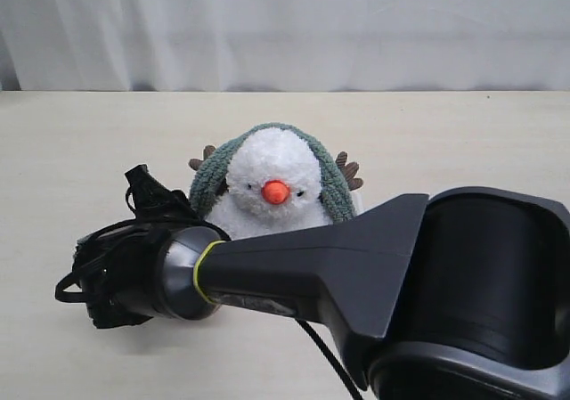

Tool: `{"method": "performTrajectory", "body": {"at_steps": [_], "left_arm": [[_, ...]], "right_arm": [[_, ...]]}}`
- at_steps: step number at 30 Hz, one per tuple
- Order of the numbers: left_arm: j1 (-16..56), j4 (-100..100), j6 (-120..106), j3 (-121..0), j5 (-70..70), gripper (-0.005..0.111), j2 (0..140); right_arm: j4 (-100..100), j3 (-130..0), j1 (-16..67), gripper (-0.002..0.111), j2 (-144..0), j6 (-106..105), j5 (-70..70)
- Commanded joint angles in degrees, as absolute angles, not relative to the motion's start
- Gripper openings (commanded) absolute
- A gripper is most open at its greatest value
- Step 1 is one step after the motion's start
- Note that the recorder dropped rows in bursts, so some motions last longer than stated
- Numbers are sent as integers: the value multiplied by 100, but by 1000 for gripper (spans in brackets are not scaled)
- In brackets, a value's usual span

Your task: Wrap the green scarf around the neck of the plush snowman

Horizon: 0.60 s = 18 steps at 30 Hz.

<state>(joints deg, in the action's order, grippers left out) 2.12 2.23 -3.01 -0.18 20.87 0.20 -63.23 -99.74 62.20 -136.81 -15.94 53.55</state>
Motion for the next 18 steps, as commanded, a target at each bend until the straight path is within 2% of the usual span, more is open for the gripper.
{"method": "performTrajectory", "body": {"at_steps": [1,2,8,18], "left_arm": [[209,227,-281,0,2029,0,0],[209,227,-281,0,2029,0,0],[209,227,-281,0,2029,0,0],[209,227,-281,0,2029,0,0]], "right_arm": [[-6433,-9986,6245,7,-13631,-1494,5555],[-6433,-9986,6259,4,-13621,-1479,5580],[-6306,-9986,6347,4,-13495,-1373,5534],[-4895,-9986,6243,4,-12840,-1682,5110]]}}
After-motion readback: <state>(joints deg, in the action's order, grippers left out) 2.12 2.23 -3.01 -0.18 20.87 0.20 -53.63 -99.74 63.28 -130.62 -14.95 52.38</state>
